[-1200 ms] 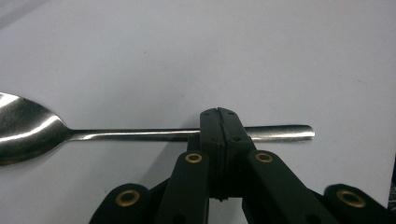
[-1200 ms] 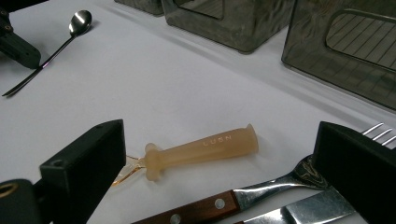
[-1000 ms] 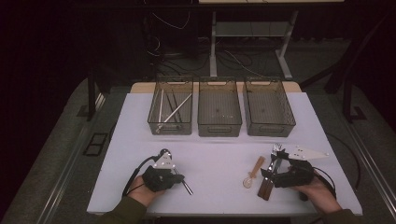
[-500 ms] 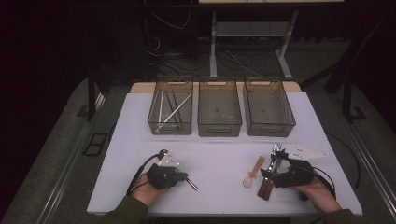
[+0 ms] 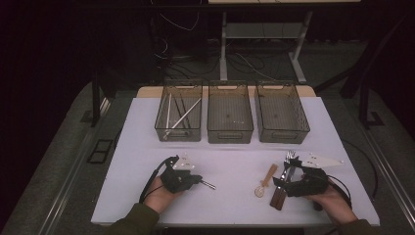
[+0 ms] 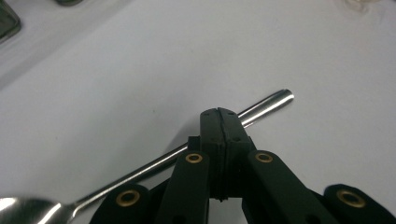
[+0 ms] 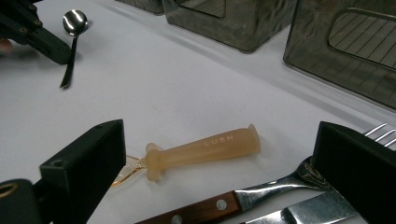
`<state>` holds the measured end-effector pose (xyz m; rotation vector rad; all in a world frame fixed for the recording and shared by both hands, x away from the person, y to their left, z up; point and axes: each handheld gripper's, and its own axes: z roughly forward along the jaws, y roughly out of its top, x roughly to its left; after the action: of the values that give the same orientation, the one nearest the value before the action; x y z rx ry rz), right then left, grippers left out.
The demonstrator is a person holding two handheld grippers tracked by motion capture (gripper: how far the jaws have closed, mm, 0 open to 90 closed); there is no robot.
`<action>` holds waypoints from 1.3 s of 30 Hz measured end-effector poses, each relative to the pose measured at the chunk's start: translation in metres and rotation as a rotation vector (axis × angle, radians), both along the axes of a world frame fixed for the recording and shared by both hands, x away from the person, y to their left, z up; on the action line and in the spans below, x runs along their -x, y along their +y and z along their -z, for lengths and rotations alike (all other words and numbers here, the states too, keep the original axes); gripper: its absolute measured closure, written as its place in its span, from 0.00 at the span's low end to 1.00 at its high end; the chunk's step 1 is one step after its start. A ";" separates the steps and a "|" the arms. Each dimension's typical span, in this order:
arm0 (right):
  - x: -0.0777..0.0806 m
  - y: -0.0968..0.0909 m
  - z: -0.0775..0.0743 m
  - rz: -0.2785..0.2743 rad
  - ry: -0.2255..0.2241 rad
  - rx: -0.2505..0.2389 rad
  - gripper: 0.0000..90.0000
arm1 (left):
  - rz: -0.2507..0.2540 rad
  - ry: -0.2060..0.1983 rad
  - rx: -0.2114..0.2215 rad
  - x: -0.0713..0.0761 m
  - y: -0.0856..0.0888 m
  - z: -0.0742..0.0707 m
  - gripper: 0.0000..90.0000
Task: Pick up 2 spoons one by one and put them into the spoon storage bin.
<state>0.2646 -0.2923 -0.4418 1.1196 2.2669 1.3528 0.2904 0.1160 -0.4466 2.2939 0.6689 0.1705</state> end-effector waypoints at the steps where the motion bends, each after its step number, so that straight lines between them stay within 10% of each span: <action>1: 0.000 0.000 0.000 0.000 0.000 0.000 0.03 | -0.003 -0.003 0.003 -0.002 -0.002 0.000 0.99; 27: -0.001 -0.001 0.000 -0.002 0.002 -0.001 0.03 | -0.101 -0.018 0.017 -0.040 -0.021 0.001 0.99; 39: 0.000 -0.001 0.000 -0.005 0.002 -0.002 0.03 | -0.129 -0.027 0.163 -0.030 0.010 -0.024 0.62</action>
<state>0.2646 -0.2936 -0.4420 1.1176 2.2716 1.3565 0.3202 0.1262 -0.4230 2.0902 0.7884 0.2003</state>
